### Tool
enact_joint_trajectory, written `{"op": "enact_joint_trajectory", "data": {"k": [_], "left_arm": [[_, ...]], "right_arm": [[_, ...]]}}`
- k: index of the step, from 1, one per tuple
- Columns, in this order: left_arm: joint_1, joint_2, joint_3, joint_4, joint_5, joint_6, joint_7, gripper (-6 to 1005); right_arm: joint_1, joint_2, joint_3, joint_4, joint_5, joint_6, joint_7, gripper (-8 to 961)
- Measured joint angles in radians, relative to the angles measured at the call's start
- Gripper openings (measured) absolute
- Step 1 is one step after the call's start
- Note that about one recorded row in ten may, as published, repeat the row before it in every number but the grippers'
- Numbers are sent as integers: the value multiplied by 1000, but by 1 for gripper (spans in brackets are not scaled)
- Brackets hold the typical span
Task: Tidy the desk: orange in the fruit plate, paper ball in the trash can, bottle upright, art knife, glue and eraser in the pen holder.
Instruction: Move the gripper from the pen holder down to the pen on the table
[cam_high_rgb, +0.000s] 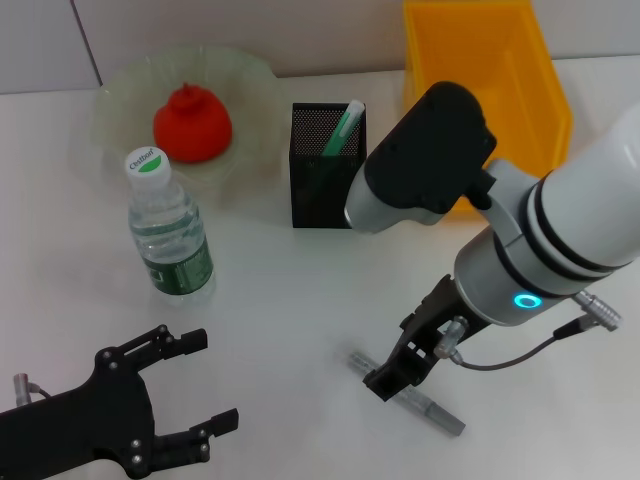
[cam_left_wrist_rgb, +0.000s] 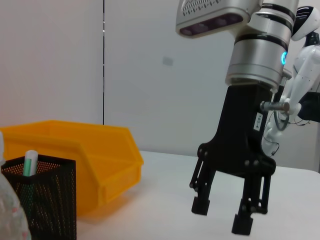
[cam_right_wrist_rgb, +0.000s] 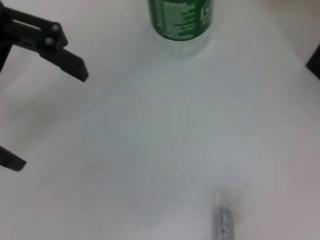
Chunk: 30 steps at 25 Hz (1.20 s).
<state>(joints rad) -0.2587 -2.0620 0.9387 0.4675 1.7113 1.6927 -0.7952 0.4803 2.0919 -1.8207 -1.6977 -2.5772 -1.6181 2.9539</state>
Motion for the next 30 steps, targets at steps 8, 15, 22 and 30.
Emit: {"op": "enact_joint_trajectory", "data": {"k": [8, 15, 22, 30], "left_arm": [[3, -1, 0, 0, -1, 4, 3, 859], [3, 0, 0, 0, 0, 6, -3, 859], [1, 0, 0, 1, 1, 6, -4, 859], [2, -1, 0, 8, 1, 7, -7, 859]], "right_arm": [[53, 2, -10, 110, 12, 43, 3, 729], [123, 2, -15, 210, 23, 63, 4, 701], [151, 2, -30, 265, 26, 65, 4, 672], [153, 2, -37, 283, 26, 67, 3, 640]]}}
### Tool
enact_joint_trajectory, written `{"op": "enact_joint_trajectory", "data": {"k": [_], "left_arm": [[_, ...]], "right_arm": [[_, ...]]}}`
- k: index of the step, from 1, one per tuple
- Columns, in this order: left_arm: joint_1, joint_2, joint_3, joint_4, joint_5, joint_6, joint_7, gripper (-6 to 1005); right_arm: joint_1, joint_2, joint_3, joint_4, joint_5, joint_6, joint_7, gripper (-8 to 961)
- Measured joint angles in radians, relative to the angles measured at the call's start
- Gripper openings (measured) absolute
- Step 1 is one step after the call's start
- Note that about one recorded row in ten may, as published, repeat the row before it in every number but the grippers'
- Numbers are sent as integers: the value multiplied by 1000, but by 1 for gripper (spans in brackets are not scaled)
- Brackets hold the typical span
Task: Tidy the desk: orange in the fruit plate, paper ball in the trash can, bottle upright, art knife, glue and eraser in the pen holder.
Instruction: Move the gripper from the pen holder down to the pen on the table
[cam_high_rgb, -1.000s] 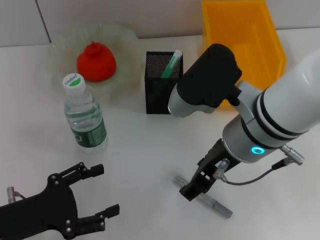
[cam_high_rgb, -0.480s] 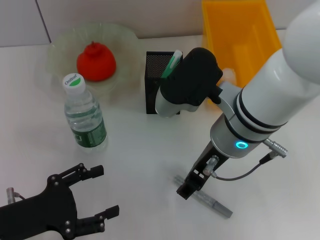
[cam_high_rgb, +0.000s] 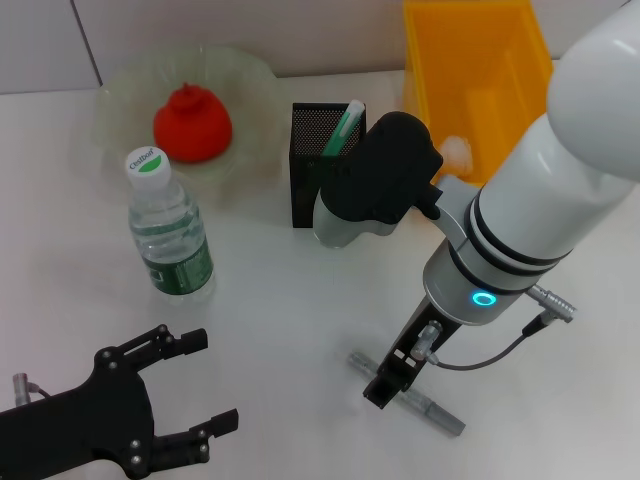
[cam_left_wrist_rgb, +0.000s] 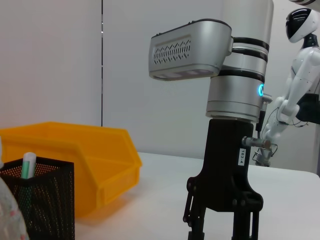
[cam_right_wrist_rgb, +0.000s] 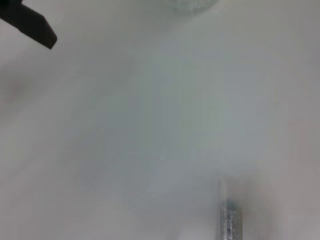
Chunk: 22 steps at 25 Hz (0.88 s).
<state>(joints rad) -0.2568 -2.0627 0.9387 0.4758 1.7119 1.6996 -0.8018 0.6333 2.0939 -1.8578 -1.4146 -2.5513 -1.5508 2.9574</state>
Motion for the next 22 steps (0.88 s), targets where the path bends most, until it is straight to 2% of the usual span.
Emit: {"op": "enact_joint_trajectory", "data": {"k": [8, 13, 22], "left_arm": [[1, 0, 0, 0, 0, 0, 0, 859], [1, -1, 0, 0, 0, 0, 0, 859], [1, 0, 0, 0, -1, 0, 0, 859]], "right_arm": [[23, 0, -18, 28, 0, -1, 0, 607], [28, 0, -24, 35, 0, 1, 0, 504], [28, 0, -24, 40, 0, 5, 0, 505]]}}
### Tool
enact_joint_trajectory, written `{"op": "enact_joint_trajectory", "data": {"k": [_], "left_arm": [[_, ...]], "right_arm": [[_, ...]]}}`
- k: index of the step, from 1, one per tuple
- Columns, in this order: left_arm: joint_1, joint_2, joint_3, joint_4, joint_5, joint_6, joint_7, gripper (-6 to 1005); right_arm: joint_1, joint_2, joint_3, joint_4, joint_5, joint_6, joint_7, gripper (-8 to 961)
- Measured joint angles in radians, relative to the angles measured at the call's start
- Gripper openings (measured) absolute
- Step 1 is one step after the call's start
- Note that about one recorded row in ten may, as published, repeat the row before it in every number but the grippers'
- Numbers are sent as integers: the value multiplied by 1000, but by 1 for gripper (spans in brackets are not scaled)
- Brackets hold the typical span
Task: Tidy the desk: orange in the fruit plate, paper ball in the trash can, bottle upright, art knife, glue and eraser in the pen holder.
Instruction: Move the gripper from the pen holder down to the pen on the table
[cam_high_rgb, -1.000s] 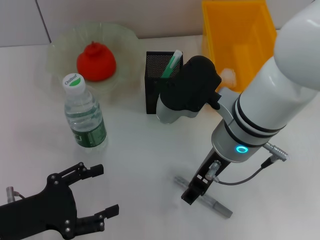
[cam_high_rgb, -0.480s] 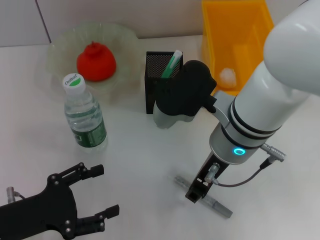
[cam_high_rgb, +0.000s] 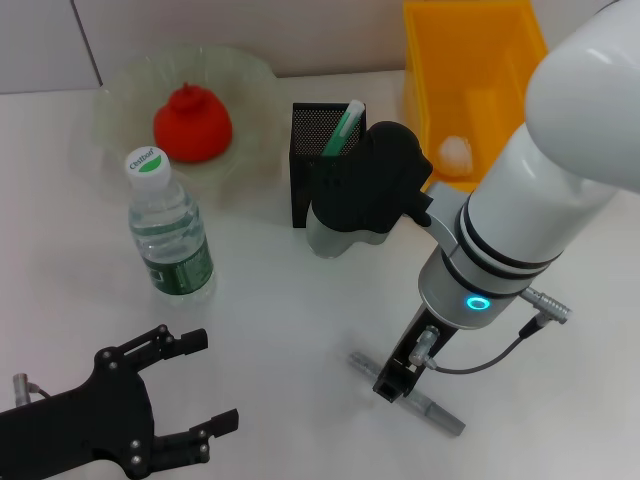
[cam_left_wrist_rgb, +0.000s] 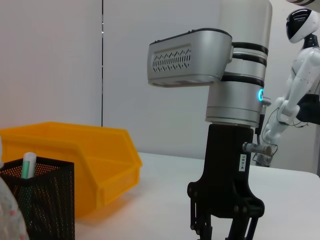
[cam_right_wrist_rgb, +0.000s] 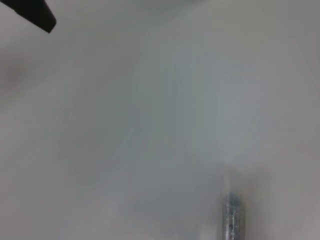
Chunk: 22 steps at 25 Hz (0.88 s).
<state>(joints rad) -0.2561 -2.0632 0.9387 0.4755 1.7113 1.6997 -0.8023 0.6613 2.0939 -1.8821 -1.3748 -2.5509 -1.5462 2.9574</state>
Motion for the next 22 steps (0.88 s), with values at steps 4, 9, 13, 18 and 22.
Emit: {"op": "enact_joint_trajectory", "data": {"k": [4, 9, 13, 18, 22], "left_arm": [[0, 0, 0, 0, 0, 0, 0, 859], [-1, 0, 0, 0, -1, 0, 1, 859], [-2, -1, 0, 0, -1, 0, 1, 859], [-2, -1, 0, 0, -1, 0, 3, 859], [0, -2, 0, 0, 0, 0, 4, 859]], "right_arm": [[7, 0, 0, 13, 0, 0, 0, 446], [11, 0, 0, 22, 1, 1, 0, 400], [11, 0, -2, 24, 1, 2, 0, 384], [15, 0, -17, 29, 5, 10, 0, 364], [27, 0, -25, 48, 13, 13, 0, 348]]}}
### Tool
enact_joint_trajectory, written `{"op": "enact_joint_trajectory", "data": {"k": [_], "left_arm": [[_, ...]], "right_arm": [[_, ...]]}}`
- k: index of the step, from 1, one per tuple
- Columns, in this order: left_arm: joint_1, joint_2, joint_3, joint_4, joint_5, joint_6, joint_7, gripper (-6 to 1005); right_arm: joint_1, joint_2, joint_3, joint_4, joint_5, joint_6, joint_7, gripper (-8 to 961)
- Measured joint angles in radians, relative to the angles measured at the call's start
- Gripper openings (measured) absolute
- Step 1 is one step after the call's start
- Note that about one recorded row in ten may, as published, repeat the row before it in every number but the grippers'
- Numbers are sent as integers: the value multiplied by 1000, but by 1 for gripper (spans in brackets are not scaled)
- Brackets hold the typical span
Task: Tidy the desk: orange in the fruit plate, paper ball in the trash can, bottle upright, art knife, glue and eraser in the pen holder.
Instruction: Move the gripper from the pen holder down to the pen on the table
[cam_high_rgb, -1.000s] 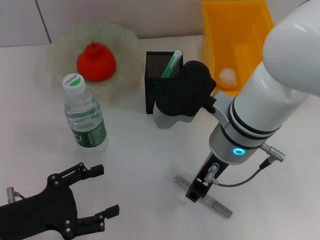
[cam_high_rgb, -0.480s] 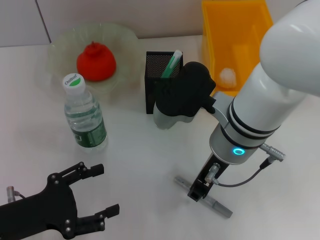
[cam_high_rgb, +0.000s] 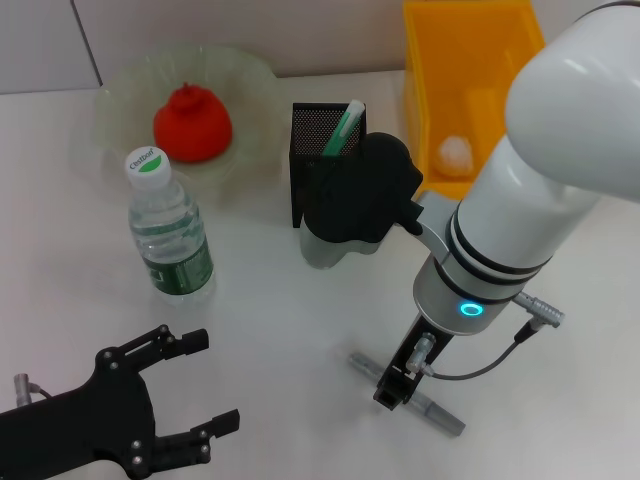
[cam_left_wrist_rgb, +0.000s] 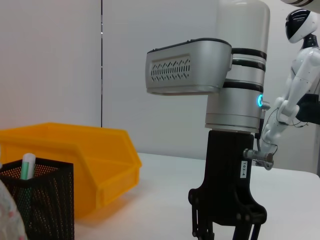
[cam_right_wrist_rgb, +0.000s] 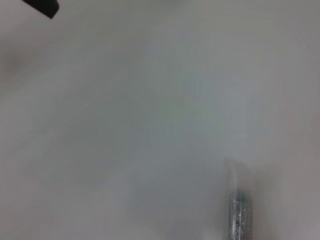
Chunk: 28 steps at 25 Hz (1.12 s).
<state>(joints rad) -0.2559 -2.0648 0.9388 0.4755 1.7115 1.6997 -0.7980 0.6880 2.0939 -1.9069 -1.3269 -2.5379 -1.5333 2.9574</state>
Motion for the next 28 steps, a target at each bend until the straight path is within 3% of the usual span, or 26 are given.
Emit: {"op": "enact_joint_trajectory", "data": {"k": [18, 28], "left_arm": [[0, 0, 0, -6, 0, -4, 5, 859], [0, 0, 0, -5, 0, -2, 5, 859]], "right_arm": [[15, 0, -1, 28, 1, 1, -1, 277], [11, -1, 11, 7, 1, -4, -2, 108]]}}
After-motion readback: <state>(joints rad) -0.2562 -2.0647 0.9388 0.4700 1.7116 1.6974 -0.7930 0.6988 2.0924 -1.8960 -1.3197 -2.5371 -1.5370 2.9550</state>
